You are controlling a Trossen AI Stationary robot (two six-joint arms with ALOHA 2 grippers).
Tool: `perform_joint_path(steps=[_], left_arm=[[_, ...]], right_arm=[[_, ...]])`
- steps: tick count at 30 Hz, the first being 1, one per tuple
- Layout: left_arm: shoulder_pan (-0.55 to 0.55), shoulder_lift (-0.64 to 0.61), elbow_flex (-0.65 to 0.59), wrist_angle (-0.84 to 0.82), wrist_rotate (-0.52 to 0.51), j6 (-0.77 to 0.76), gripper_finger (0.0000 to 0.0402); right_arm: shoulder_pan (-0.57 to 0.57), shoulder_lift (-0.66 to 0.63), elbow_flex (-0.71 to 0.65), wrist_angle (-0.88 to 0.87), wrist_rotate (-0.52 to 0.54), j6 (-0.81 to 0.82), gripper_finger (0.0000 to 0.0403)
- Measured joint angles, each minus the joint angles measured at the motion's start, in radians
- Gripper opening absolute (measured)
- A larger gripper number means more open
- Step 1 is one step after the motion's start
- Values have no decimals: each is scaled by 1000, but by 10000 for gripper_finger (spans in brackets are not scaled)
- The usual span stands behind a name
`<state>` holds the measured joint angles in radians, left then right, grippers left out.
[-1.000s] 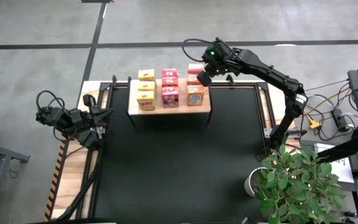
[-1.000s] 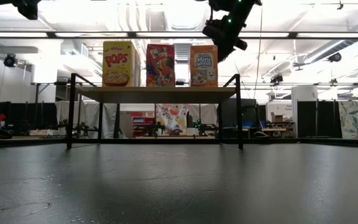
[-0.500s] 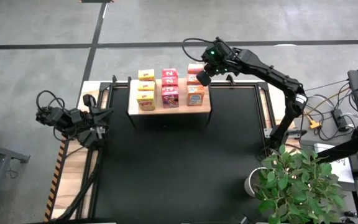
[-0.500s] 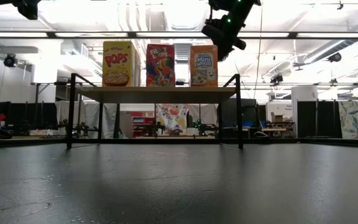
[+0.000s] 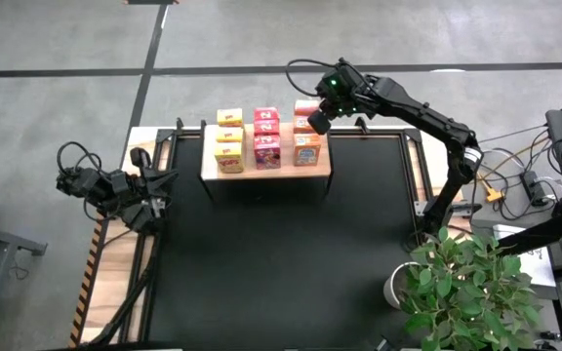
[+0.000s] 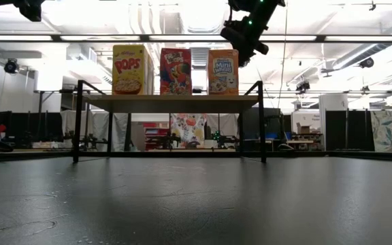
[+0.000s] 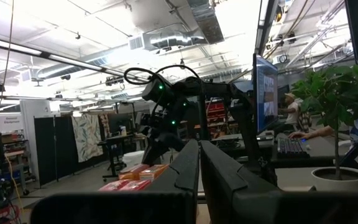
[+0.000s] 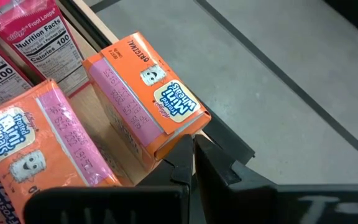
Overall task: Stack cereal on shelf
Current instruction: Adjust the orange cereal boxes on the shelf, then return to Home Position
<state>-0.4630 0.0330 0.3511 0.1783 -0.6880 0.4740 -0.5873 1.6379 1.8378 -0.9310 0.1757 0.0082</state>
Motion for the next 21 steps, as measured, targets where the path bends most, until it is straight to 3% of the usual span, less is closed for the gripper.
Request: perform_joint_path(steps=[13, 21], left_arm=[[0, 0, 0, -2, 0, 14, 0], [0, 0, 0, -65, -1, -34, 0]], right_arm=[[9, -32, -1, 0, 8, -8, 9], [130, -143, -15, -1, 9, -9, 9]])
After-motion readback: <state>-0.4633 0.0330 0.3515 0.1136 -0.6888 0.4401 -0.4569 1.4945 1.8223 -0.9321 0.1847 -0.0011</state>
